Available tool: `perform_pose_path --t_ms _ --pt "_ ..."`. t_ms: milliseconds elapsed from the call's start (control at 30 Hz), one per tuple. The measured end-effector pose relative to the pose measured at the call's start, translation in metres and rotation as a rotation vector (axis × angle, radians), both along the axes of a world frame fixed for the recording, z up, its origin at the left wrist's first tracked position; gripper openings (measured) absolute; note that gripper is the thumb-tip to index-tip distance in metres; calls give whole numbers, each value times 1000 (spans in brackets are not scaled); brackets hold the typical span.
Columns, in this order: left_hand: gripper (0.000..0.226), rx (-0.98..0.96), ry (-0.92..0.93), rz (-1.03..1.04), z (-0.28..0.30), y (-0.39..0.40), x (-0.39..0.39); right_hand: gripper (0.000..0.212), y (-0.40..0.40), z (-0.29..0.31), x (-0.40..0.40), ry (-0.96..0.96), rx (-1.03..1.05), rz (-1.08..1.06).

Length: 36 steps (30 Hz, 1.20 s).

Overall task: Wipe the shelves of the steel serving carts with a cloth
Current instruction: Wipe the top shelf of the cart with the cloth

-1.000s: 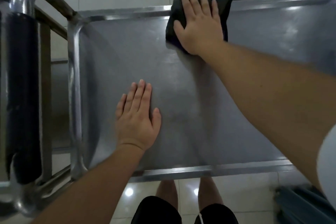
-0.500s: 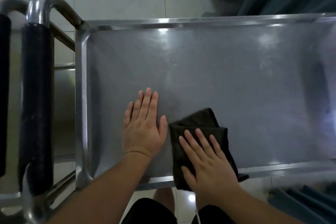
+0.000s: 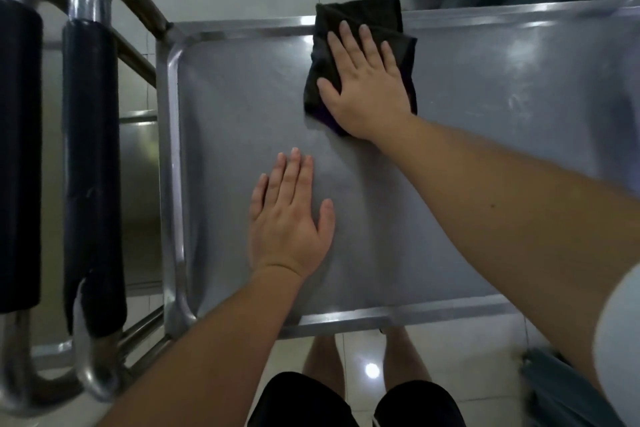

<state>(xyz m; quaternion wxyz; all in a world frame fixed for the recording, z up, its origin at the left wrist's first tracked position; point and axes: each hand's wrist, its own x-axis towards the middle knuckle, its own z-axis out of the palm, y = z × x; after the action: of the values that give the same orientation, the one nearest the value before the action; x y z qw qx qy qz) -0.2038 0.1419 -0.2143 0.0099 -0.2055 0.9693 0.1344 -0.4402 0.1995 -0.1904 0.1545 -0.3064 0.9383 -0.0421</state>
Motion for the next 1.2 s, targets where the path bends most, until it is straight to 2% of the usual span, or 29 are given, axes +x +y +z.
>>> perform_pose_path --t_ms 200,367,433,600,733,800,867,1033,1200 --pt "72 49 -38 -12 4 -2 1 77 69 -3 104 15 -28 65" --pt "74 93 -111 -31 14 -1 0 79 127 5 203 -67 17 96" --pt "73 99 -140 -48 18 0 1 85 139 10 226 -130 33 108" --pt "71 103 -245 -105 32 -2 -2 118 160 20 244 -295 102 231" --pt "69 104 -311 -170 57 -5 -11 128 177 20 242 -289 159 394" --pt "67 96 -317 -224 71 0 -7 123 187 16 246 -246 176 466" --pt "65 115 -331 -248 82 11 7 109 195 11 251 -189 152 482" --pt "66 171 -399 -199 104 47 65 88 206 20 270 -158 147 469" --pt "63 181 -409 -107 125 87 116 74 220 51 298 -250 58 273"
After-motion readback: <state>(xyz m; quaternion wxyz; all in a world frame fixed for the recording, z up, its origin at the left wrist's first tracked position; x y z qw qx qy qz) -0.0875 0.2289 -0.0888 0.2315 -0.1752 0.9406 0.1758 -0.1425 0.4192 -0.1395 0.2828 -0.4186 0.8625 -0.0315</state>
